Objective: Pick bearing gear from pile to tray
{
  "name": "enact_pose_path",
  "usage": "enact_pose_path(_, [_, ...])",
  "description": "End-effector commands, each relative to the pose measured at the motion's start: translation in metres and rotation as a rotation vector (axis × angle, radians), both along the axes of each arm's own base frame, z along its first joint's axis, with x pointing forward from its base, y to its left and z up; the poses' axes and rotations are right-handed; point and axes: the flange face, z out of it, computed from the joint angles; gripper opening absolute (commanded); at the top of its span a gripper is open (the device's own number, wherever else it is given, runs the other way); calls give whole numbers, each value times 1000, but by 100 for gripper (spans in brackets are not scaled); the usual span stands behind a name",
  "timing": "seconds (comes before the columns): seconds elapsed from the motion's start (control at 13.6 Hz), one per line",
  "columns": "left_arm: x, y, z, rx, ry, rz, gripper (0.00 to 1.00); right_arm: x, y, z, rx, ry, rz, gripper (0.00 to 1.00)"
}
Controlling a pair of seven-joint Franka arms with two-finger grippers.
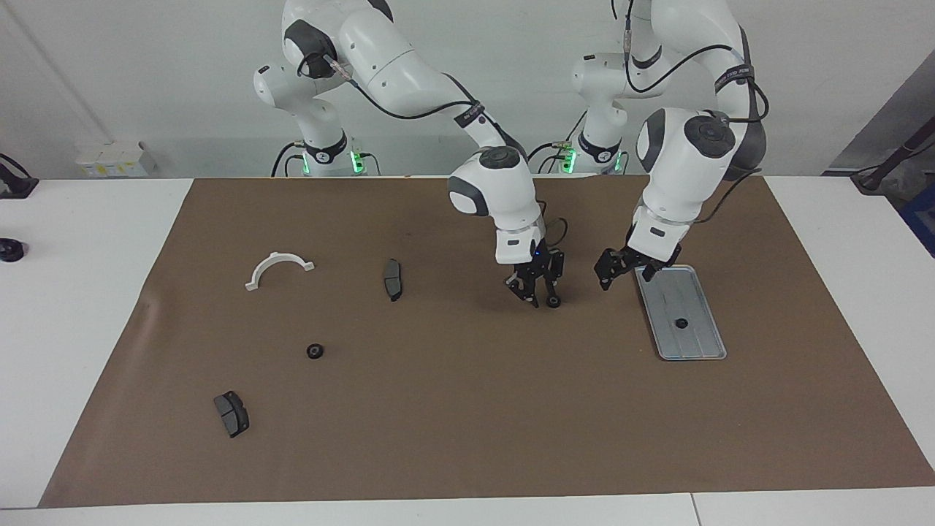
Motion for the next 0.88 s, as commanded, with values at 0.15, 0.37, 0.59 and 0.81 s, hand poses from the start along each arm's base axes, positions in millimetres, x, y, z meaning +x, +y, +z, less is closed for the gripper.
enact_pose_path(0.15, [-25, -64, -61, 40, -11, 55, 100, 71, -114, 12, -43, -1, -116, 46])
enact_pose_path(0.37, [-47, -70, -93, 48, 12, 46, 94, 104, -195, 5, -104, 34, -160, 47])
enact_pose_path(0.59, [-56, -81, -107, 38, 17, 101, 73, 121, -266, -5, -149, 107, -233, 50])
enact_pose_path(0.81, [-61, -81, -114, 38, 20, 97, 64, 128, -328, -8, -193, 168, -247, 54])
